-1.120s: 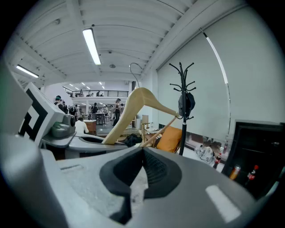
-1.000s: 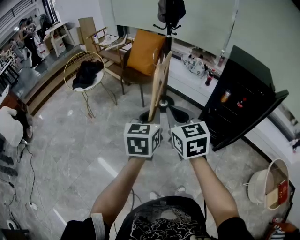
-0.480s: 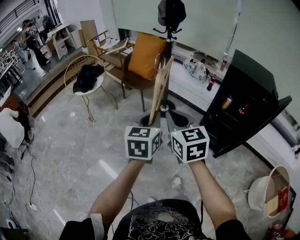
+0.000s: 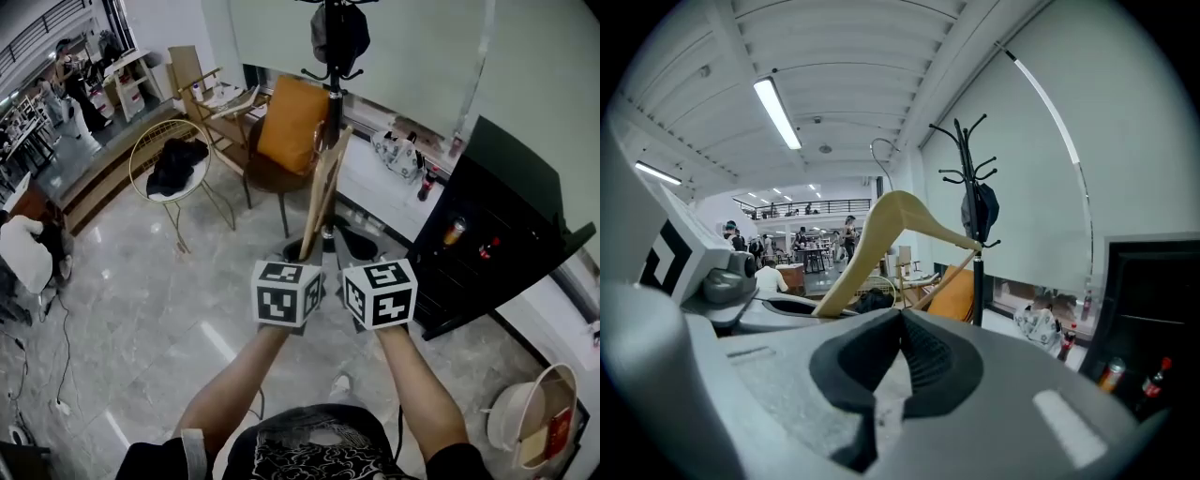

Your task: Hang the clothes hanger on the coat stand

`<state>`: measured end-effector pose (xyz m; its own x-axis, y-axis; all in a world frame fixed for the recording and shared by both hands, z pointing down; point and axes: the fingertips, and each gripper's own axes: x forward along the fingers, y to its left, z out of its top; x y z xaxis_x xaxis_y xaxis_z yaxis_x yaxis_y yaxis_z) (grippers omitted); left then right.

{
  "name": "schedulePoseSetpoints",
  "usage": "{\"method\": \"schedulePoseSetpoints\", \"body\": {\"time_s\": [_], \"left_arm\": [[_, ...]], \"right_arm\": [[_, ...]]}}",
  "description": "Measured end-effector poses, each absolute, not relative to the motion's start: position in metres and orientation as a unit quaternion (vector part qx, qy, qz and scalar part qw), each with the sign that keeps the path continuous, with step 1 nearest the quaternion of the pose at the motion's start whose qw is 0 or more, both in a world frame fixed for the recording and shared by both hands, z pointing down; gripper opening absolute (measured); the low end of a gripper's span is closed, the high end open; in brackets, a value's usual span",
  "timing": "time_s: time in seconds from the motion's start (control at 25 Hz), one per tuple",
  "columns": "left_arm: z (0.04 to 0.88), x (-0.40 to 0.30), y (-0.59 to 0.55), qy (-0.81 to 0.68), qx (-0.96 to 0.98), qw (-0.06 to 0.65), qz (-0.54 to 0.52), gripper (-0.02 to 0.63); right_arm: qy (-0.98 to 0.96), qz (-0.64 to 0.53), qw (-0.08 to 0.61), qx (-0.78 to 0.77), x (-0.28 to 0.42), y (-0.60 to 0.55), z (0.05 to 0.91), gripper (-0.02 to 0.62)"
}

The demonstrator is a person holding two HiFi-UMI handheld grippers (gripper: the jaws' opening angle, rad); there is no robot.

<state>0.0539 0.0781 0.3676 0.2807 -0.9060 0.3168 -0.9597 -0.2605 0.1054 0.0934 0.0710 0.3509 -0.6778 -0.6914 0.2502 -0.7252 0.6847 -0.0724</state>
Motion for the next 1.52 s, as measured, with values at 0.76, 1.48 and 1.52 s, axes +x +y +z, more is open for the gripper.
{"method": "schedulePoseSetpoints", "body": {"time_s": [0.76, 1.48, 1.52], "left_arm": [[0.359, 0.107, -0.017, -0.611, 0.774, 0.134, 0.100, 0.003], [0.380, 0.069, -0.107, -0.574, 0.799, 0.144, 0.110, 0.003], [0.380, 0.063, -0.113, -0.570, 0.801, 0.145, 0.111, 0.004]], "right_arm": [[-0.923, 0.078, 0.109, 0.360, 0.152, -0.023, 0.349, 0.000], [-0.910, 0.090, 0.122, 0.385, 0.105, -0.114, 0.362, 0.000], [-0.909, 0.091, 0.123, 0.389, 0.100, -0.121, 0.362, 0.000]]}}
